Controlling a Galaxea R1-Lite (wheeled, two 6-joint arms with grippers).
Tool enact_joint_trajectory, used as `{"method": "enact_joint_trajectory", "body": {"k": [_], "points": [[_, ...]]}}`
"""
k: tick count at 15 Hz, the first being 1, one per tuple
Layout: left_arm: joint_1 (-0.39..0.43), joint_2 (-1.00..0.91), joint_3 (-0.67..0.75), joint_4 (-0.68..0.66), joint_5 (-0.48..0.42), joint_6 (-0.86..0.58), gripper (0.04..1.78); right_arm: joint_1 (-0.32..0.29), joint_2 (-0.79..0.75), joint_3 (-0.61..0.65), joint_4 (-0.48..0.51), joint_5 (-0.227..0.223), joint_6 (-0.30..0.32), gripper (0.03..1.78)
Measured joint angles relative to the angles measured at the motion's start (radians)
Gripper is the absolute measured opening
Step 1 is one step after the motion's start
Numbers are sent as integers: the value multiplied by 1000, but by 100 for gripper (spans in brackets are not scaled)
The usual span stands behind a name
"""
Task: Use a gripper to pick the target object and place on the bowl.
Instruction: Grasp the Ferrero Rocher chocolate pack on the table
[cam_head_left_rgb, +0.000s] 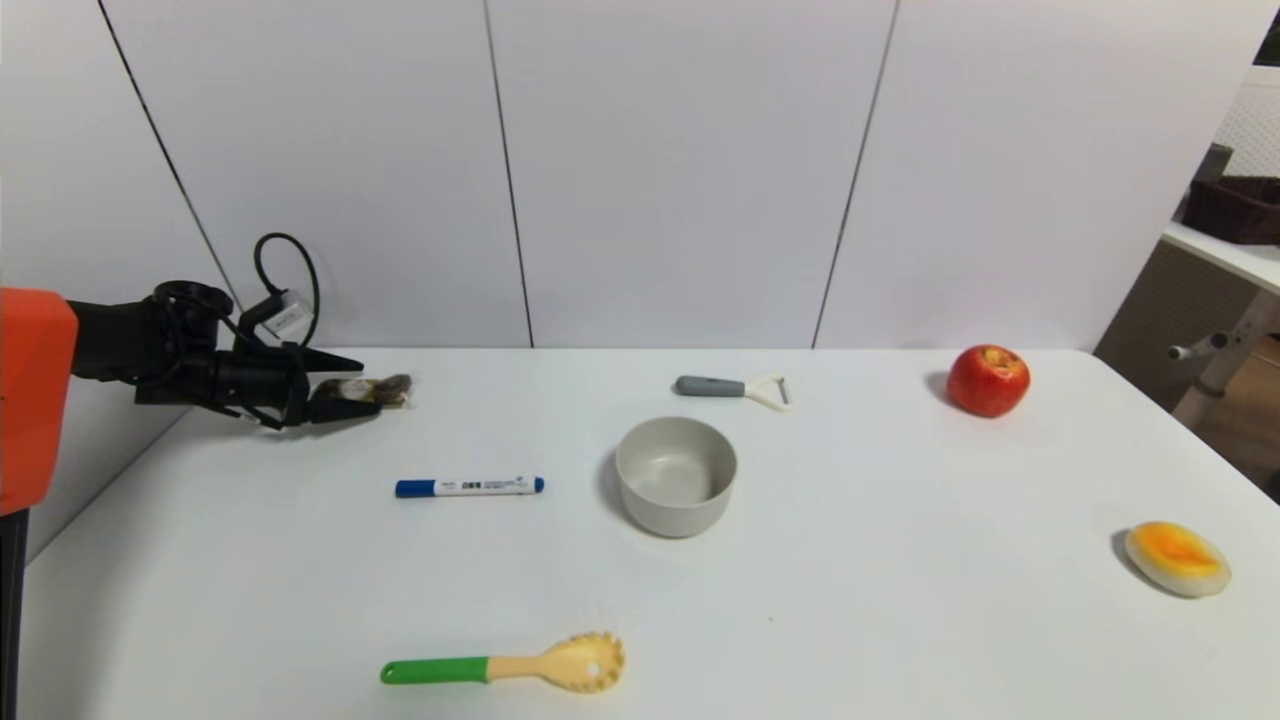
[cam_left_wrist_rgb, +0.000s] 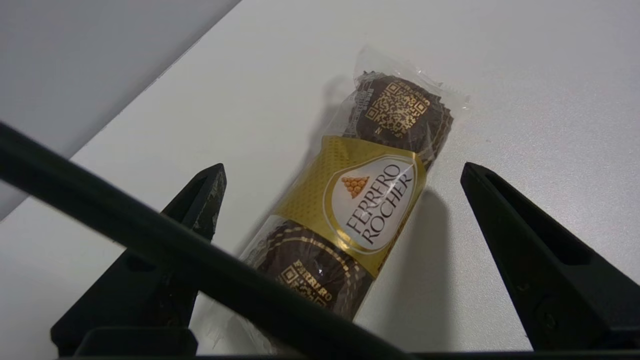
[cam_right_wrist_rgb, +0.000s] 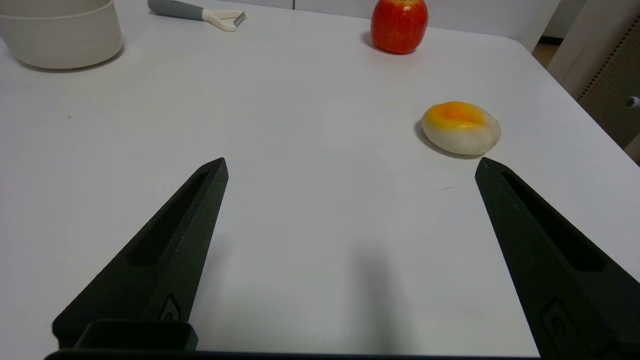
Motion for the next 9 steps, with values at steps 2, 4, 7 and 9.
{"method": "enact_joint_trajectory", "body": {"k": [2, 4, 7, 9], "points": [[-1, 3, 2, 4, 2, -2, 169, 0, 0, 0, 0, 0, 0, 171], [-2, 6, 3, 14, 4, -4, 169, 0, 0, 0, 0, 0, 0, 171], [-5, 11, 3, 30, 14, -4, 169, 0, 0, 0, 0, 0, 0, 171], [-5, 12, 1, 32, 15, -5, 169, 0, 0, 0, 0, 0, 0, 171]]}}
